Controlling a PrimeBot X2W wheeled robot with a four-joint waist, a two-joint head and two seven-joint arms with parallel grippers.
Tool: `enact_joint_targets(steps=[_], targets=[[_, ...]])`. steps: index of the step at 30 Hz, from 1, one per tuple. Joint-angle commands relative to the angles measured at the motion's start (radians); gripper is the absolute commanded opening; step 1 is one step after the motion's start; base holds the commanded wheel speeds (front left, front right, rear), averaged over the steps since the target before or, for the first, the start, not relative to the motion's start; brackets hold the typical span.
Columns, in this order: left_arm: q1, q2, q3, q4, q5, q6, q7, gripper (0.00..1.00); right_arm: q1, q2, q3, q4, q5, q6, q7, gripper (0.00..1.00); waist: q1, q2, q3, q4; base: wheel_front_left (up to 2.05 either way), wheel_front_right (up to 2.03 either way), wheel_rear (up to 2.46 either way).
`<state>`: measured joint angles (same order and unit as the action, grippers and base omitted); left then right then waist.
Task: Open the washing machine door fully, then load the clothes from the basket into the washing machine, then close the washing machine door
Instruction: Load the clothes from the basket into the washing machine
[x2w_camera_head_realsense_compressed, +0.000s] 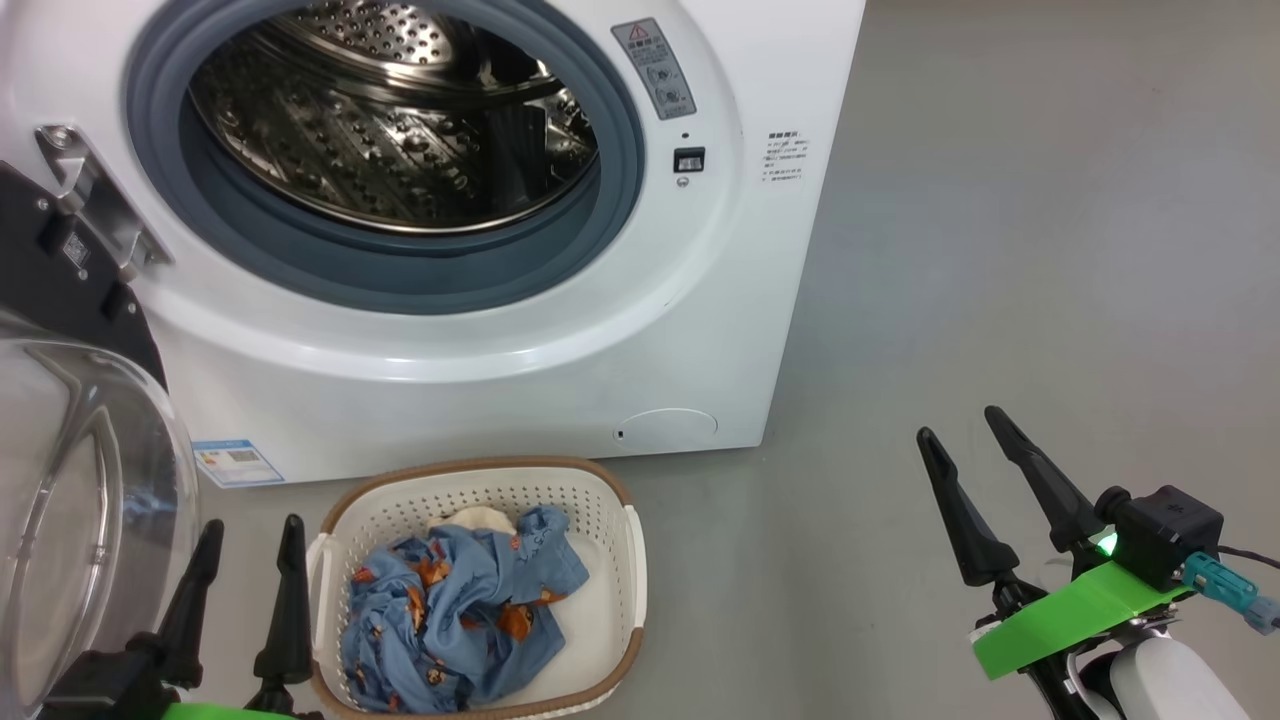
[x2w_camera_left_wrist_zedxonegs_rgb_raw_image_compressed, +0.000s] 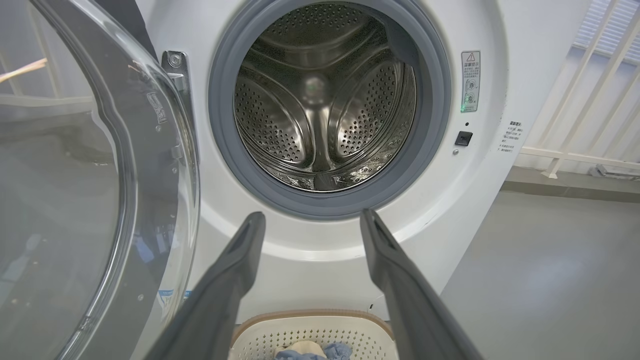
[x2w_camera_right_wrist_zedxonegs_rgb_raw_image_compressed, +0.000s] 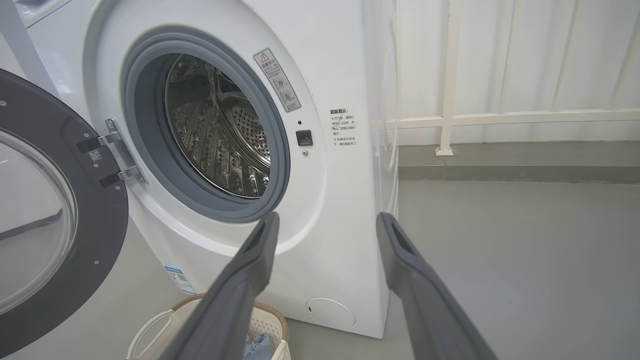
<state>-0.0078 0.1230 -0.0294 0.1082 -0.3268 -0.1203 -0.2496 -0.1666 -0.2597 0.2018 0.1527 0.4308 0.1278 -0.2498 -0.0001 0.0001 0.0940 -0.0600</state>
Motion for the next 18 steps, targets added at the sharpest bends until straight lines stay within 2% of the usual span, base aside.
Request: enact_joint_targets(steps=[1, 18], targets=[[-0.046, 0.021, 0.037, -0.022, 0.008, -0.007, -0.012, 1.0, -0.03, -0.008, 0.011, -0.028, -0.011, 0.003, -0.012, 1.0, 0.0001, -0.0001, 0.01, 0.001, 0.0, 0.0, 0.0], [-0.081, 0.024, 0.032, -0.017, 0.006, -0.008, -0.012, 1.0, -0.051, 0.001, 0.006, -0.037, -0.017, 0.003, -0.012, 1.0, 0.0001, -0.0001, 0.071, -0.005, 0.0, 0.0, 0.0]])
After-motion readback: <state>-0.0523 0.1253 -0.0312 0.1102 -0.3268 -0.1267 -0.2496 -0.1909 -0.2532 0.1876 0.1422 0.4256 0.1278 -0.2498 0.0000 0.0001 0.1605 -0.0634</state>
